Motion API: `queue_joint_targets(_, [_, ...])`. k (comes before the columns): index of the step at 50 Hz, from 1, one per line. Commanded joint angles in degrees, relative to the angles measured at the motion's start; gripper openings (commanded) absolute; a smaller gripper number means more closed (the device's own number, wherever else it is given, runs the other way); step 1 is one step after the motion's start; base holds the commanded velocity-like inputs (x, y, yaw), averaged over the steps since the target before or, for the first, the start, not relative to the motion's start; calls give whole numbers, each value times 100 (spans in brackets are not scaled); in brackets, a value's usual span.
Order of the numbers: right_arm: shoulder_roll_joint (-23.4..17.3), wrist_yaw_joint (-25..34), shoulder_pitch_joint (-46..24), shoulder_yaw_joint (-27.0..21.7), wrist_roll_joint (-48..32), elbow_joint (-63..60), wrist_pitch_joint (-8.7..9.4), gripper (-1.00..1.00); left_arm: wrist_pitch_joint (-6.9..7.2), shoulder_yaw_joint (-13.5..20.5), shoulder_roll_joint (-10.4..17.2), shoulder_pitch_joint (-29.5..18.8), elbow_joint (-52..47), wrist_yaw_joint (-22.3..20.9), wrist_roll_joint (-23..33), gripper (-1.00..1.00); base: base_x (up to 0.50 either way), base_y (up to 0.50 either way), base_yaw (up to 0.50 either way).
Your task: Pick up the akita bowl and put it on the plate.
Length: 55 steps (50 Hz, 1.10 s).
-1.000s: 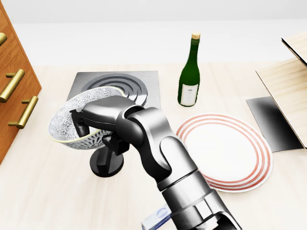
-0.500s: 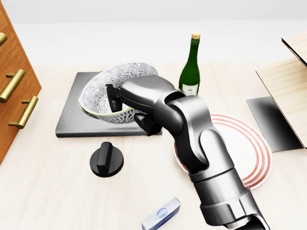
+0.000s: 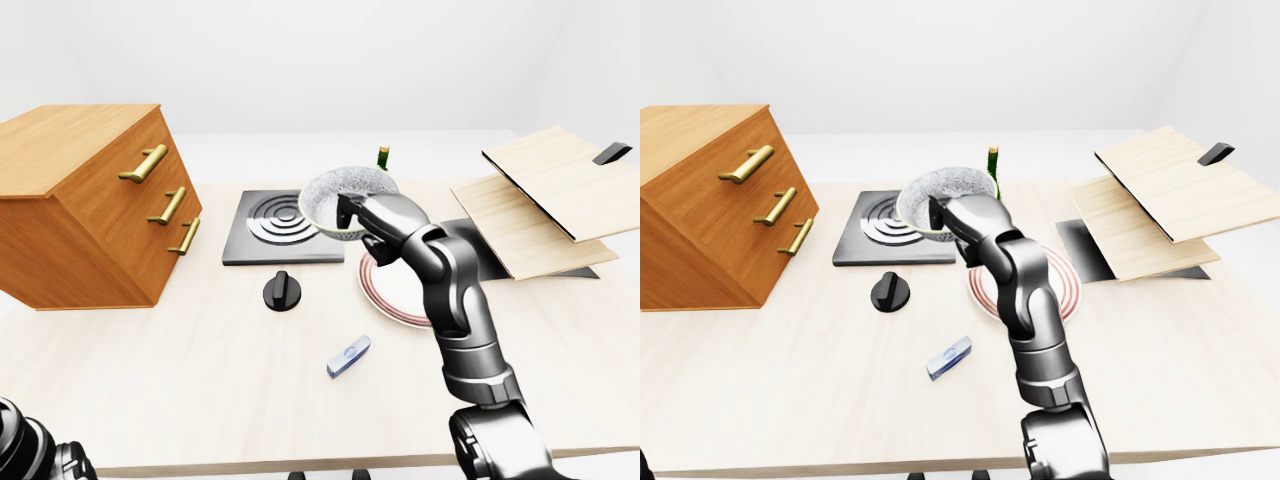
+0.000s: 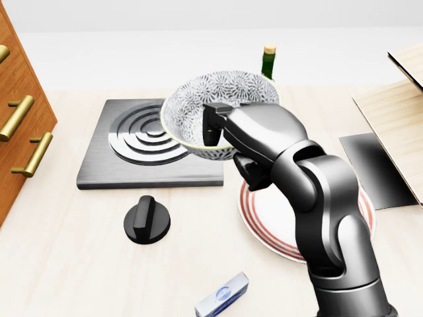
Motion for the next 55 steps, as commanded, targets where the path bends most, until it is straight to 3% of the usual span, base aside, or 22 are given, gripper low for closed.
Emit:
queue_joint_targets(1, [-335, 0, 409, -250, 162, -666, 200, -100, 0, 5, 16, 12, -37, 0, -24, 100, 0, 0, 0])
queue_joint_targets(5, [-430, 0, 523, -390, 189, -921, 333, -100, 0, 12, 34, -5, 0, 0, -29, 100, 0, 0, 0])
queue_joint_targets(19, [-711, 0, 1267, -704, 348, -1353, 459, -100, 0, 2, 13, 15, -46, 0, -26, 100, 0, 0, 0])
queue_joint_targets(27, [-868, 0, 1353, -846, 459, -825, 421, -100, 0, 14, 43, -7, -14, 0, -53, 100, 0, 0, 0])
queue_joint_targets(39, [-939, 0, 1240, -850, 560, -254, 509, -100, 0, 16, 98, -66, 76, 0, -54, 100, 0, 0, 0])
queue_joint_targets(45, [-1049, 0, 1308, -892, 606, 228, 413, -100, 0, 16, 111, -77, 100, 0, -37, 100, 0, 0, 0])
queue_joint_targets(55, [-1084, 0, 1377, -905, 626, 328, 443, -100, 0, 28, 127, -88, 103, 0, -51, 100, 0, 0, 0])
